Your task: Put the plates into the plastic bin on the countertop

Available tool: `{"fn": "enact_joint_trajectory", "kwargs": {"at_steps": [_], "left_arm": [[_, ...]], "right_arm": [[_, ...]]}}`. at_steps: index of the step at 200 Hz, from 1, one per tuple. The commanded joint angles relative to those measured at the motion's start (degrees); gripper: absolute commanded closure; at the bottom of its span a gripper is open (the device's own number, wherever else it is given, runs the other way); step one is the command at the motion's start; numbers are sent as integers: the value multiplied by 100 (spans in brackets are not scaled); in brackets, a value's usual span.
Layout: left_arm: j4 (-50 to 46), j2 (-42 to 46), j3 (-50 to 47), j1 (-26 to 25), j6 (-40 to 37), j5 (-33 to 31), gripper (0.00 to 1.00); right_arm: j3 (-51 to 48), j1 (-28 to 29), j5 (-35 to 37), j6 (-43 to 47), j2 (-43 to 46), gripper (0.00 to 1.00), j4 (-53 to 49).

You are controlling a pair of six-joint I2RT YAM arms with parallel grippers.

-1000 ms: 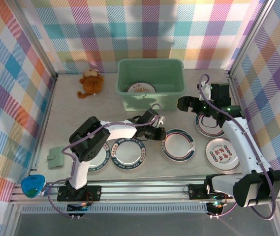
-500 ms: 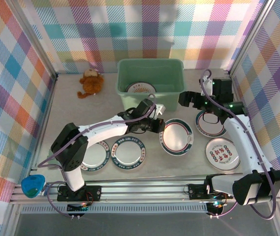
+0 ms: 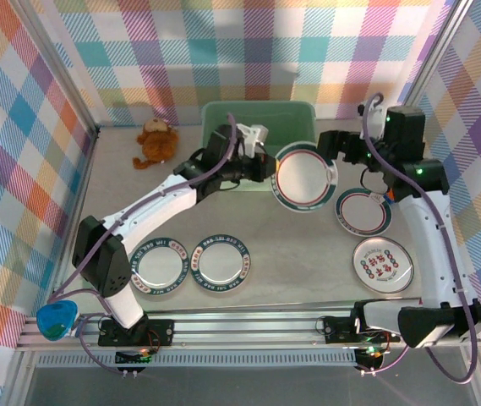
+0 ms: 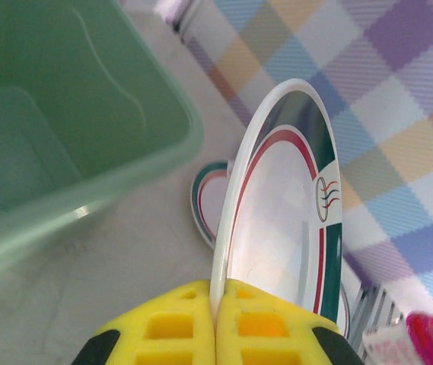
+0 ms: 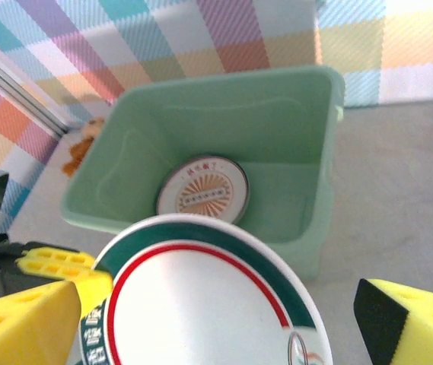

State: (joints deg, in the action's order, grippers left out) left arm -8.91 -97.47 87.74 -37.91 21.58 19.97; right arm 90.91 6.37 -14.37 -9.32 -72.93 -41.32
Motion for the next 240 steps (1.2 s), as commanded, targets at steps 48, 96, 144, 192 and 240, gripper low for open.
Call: {"fn": "enact_joint_trajectory", "kwargs": {"at_steps": [48,96,144,192,240], "left_arm": [[1273,71,557,956,787,211,100],[1753,-92,651,1377,1188,344,100],[1970,-288,718,1558,1485,549,100],[2199,-385,735,1576,1714,701,100],[2358,-357,685,1576,1915,803,100]], "right_arm": [[1286,-49,-651,99,-930,18,-424],[1314,-53,-1150,-157,-1373,29,-303],[1029,-48,-1881,-523,-1604,34,128],[1121,-48,-1824,-771,-1913,40,304],[1104,-51,-1770,-1216,-2186,51,897]]}}
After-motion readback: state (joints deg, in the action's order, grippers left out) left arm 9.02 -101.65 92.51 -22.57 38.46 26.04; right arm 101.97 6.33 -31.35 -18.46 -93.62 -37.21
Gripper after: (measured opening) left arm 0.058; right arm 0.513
